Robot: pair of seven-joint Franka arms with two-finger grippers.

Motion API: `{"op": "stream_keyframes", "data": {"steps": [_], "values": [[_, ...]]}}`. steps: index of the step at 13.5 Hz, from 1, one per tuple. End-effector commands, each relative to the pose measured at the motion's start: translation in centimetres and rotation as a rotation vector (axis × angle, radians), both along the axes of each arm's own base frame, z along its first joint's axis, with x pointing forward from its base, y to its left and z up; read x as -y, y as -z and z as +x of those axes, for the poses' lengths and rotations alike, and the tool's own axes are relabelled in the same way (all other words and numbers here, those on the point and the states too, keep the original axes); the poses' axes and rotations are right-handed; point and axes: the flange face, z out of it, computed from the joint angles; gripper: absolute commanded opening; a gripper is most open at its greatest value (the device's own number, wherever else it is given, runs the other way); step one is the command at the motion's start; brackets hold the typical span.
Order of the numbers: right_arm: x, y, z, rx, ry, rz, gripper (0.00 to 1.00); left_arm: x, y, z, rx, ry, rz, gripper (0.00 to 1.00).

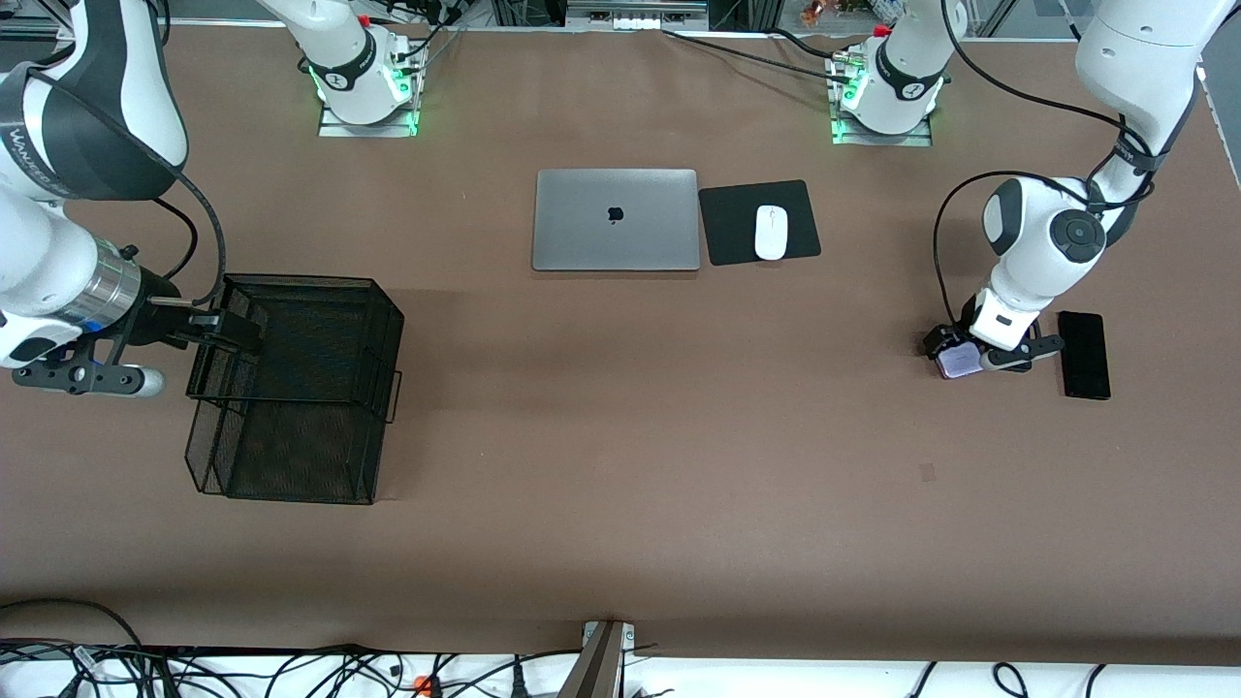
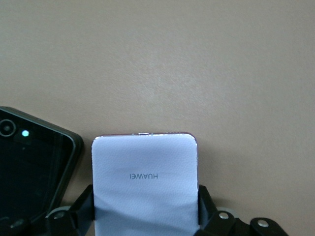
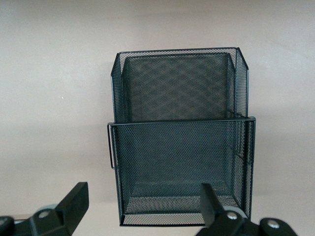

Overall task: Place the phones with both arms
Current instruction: 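Carry the white phone beside the laptop and lower it with the left gripper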

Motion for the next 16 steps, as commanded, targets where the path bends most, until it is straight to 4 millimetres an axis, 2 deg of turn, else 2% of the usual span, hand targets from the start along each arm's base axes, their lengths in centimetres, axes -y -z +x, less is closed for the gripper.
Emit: {"op": "stream_keyframes", "data": {"steps": [1, 5, 6, 9, 10, 13, 16], "values": [[0.1, -0.2, 0.2, 0.002, 0.009, 0.007, 1.0, 0.0, -2.2, 3.1, -0.085, -0.003, 0.02, 0.0], [0.1, -0.3, 0.2, 0.003, 0.009, 0.007, 1.0, 5.2, -8.2, 7.9, -0.18, 0.027, 0.038, 0.0], [0.1, -0.2, 0.3, 0.002, 0.011, 0.008, 1.0, 7.8, -9.8, 9.2, -0.18, 0.04, 0.039, 0.0], [0.2, -0.3, 0.2, 0.003, 0.009, 0.007, 1.0, 18.2, -12.3, 11.2, -0.169, 0.067, 0.052, 0.0], [0.2, -0.3, 0.2, 0.003, 0.009, 0.007, 1.0, 21.5, -12.1, 11.4, -0.165, 0.067, 0.047, 0.0], [0.2, -0.3, 0.2, 0.003, 0.009, 0.007, 1.0, 34.2, -11.9, 10.7, -0.13, 0.084, 0.025, 0.0], [0.1, -0.2, 0.2, 0.002, 0.009, 0.007, 1.0, 44.0, -11.6, 10.4, -0.132, 0.162, 0.008, 0.0]]}}
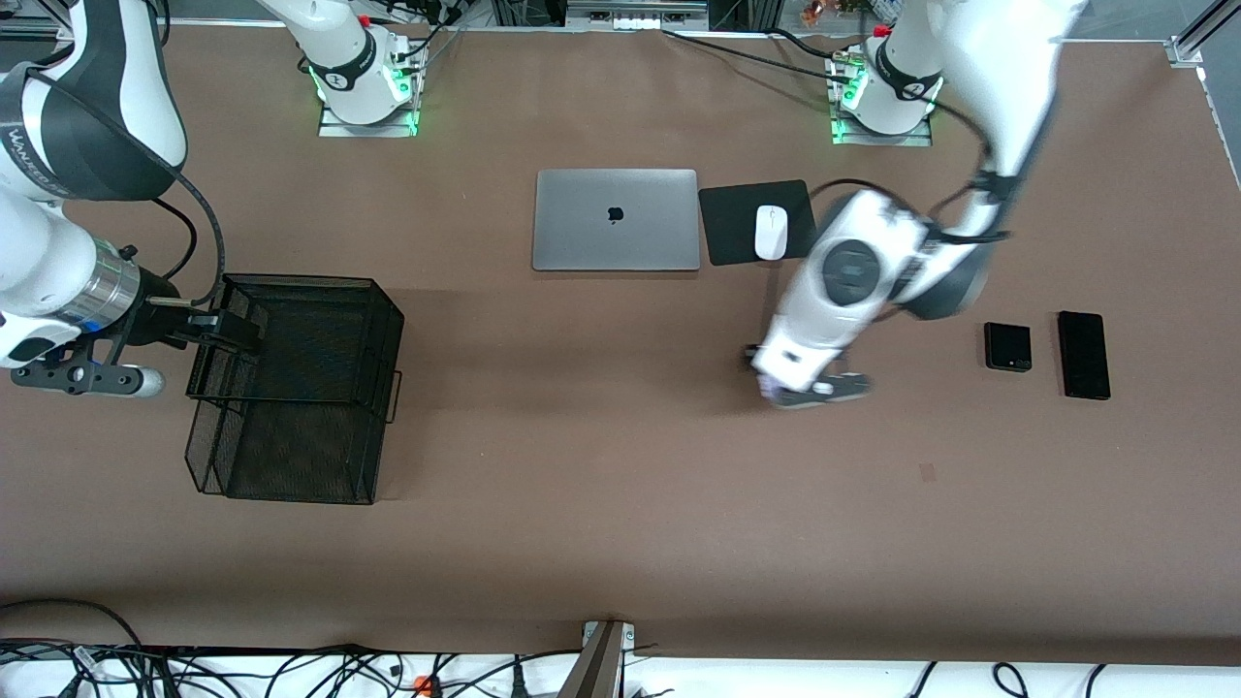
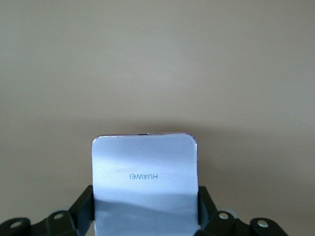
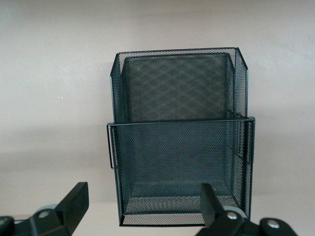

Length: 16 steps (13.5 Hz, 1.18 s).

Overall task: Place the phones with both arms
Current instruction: 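Carry the white phone beside the laptop and lower it with the left gripper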

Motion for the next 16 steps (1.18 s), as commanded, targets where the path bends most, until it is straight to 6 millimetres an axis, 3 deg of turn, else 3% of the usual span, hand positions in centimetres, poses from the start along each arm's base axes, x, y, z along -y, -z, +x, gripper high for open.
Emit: {"op": "stream_keyframes", "data": {"steps": [1, 6, 8, 11, 14, 16], "values": [[-0.1, -0.2, 0.2, 0.001, 0.006, 0.007, 1.0, 7.7, 1.1, 0.6, -0.021, 0.059, 0.008, 0.0], [0.0, -0.3, 0.2, 0.001, 0.01, 0.007, 1.0, 17.9, 6.8, -3.5, 0.03, 0.181, 0.044, 0.0], [-0.1, -0.3, 0.2, 0.001, 0.012, 0.007, 1.0, 20.2, 8.9, -4.4, 0.051, 0.163, 0.061, 0.0], [-0.1, -0.3, 0.2, 0.003, 0.005, 0.004, 1.0, 20.6, 8.9, -4.2, 0.074, 0.163, 0.036, 0.0], [0.0, -0.3, 0.2, 0.002, 0.007, 0.004, 1.0, 20.5, 10.5, -3.0, 0.146, 0.157, -0.012, 0.0], [0.1, -0.3, 0.2, 0.003, 0.008, 0.004, 1.0, 21.1, 11.5, -3.3, 0.174, 0.173, 0.004, 0.0]]}}
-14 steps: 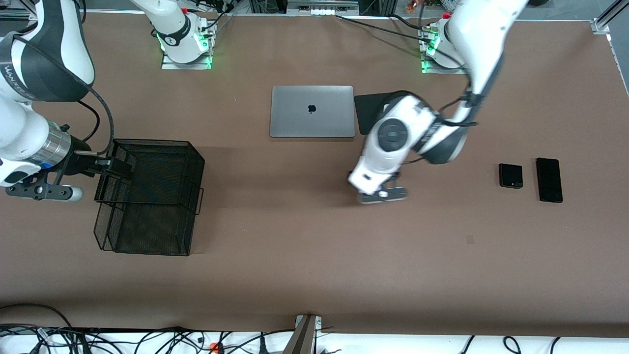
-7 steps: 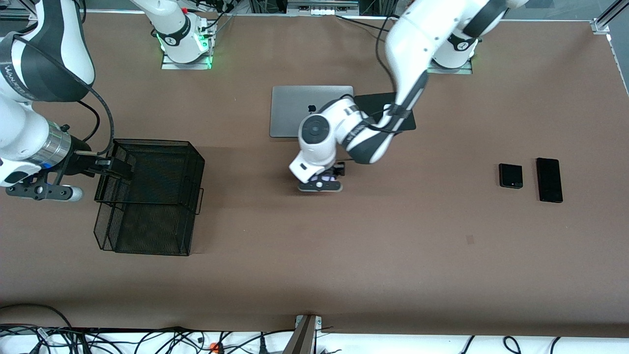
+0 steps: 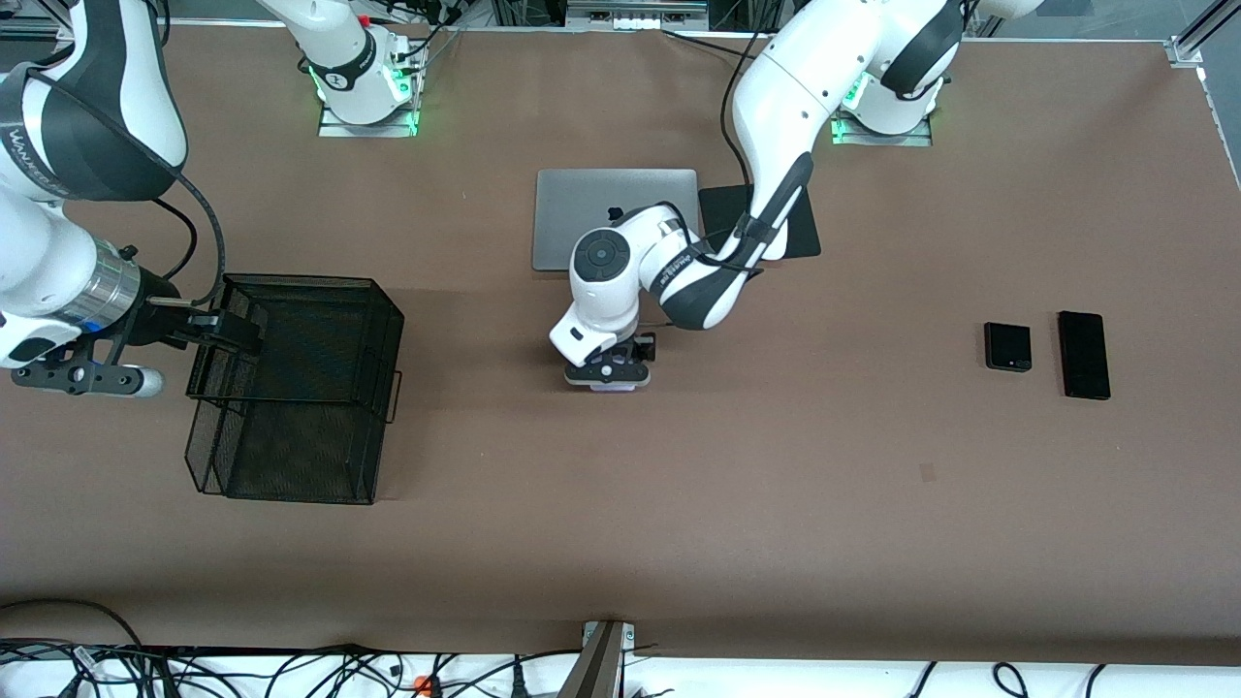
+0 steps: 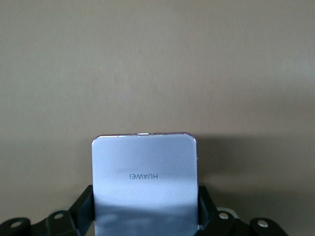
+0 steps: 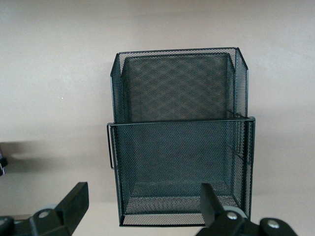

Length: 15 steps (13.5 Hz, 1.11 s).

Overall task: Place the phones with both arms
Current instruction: 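Carry the white phone beside the laptop and lower it with the left gripper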

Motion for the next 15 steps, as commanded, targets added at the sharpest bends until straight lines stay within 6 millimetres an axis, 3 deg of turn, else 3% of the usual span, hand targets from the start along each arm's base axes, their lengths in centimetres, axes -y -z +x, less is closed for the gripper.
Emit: {"op": "stream_keyframes", "data": {"steps": [1, 2, 3, 4, 8, 10, 11, 13, 15], "values": [[0.1, -0.4, 0.2, 0.005, 0.008, 0.004, 1.0, 1.0, 1.2, 0.1, 0.059, 0.014, 0.027, 0.0], [0.1, -0.4, 0.2, 0.004, 0.009, 0.006, 1.0, 1.1, 1.3, 0.0, 0.059, 0.015, 0.029, 0.24], [0.1, -0.4, 0.2, 0.004, 0.012, 0.006, 1.0, 1.0, 1.4, 0.1, 0.061, 0.008, 0.032, 0.87], [0.1, -0.4, 0.2, 0.003, 0.016, 0.004, 1.0, 1.0, 1.4, 0.0, 0.064, -0.003, 0.033, 1.0], [0.3, -0.3, 0.2, -0.001, 0.023, 0.007, 1.0, 0.5, -1.8, 0.8, 0.007, -0.068, 0.045, 1.0], [0.2, -0.3, 0.2, 0.0, 0.019, 0.004, 1.0, -1.5, -5.4, 3.0, -0.072, -0.127, 0.052, 1.0], [0.2, -0.3, 0.2, -0.002, 0.017, 0.002, 1.0, -2.9, -8.0, 4.1, -0.121, -0.12, 0.056, 1.0], [0.2, -0.3, 0.2, 0.0, 0.013, 0.002, 1.0, -7.8, -13.2, 6.5, -0.216, -0.076, 0.032, 1.0], [0.1, -0.3, 0.2, -0.001, 0.009, 0.002, 1.0, -12.7, -16.0, 7.8, -0.294, -0.048, 0.067, 1.0]]}}
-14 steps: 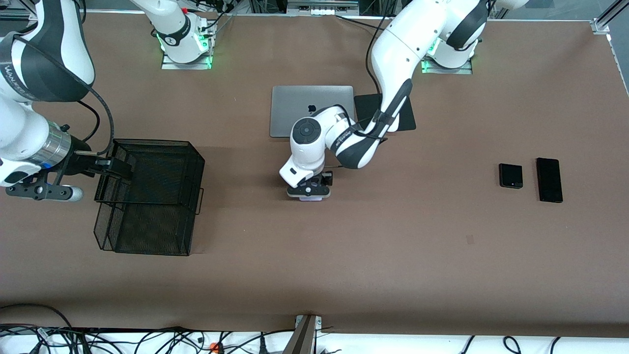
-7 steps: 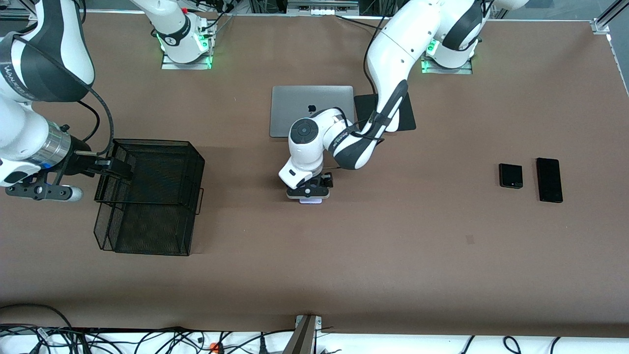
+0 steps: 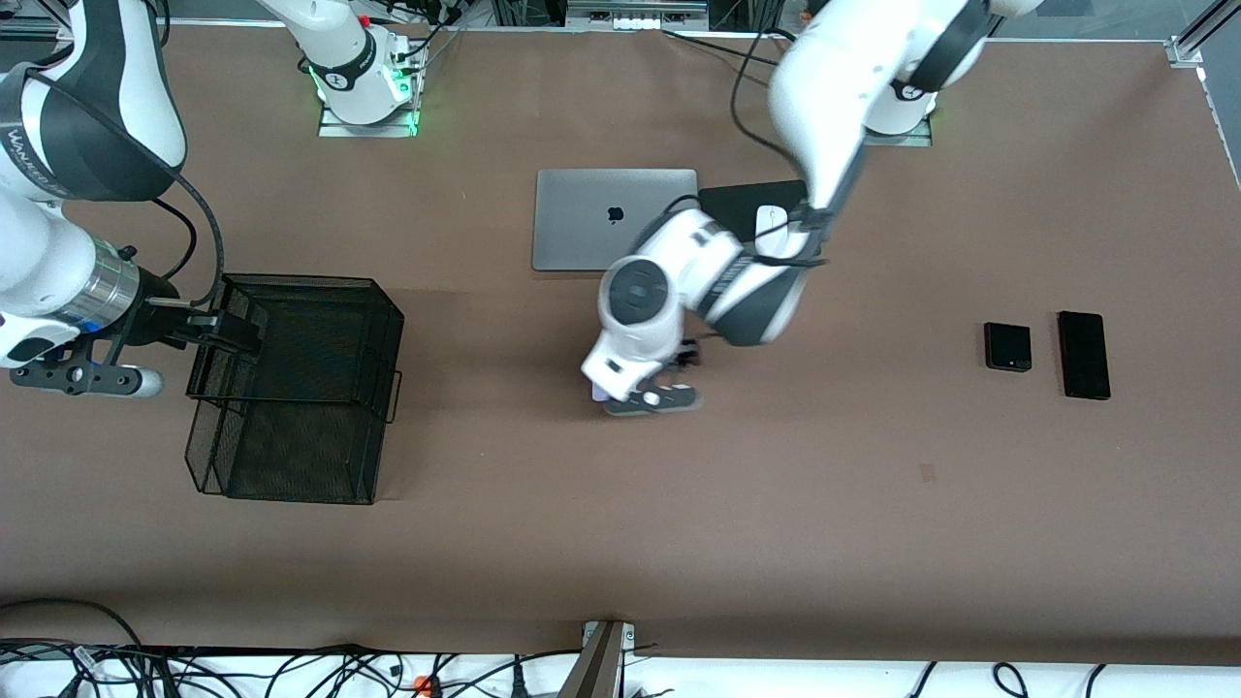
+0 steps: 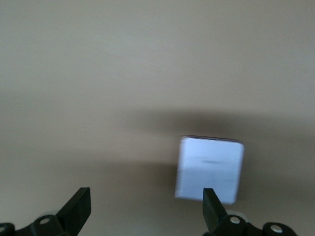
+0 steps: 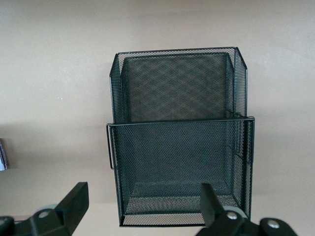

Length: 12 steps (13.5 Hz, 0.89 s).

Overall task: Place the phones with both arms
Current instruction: 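Release the white phone while the right gripper reaches toward it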

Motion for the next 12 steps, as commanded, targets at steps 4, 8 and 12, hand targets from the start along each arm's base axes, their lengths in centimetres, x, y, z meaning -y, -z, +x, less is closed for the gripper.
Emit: {"op": "stream_keyframes", "data": {"steps": [4, 8, 12], "values": [[-1.8, -0.3, 0.1, 0.001, -0.011, 0.006, 1.0, -17.3, -1.8, 2.7, -0.356, 0.246, 0.148, 1.0], [-14.9, 5.2, -0.4, -0.034, -0.112, 0.034, 1.0, -30.0, -1.0, 4.3, -0.439, 0.382, 0.222, 1.0], [-27.3, 12.2, -1.1, 0.058, -0.03, 0.068, 1.0, -42.9, -1.1, 1.1, -0.305, 0.505, 0.179, 1.0]]}}
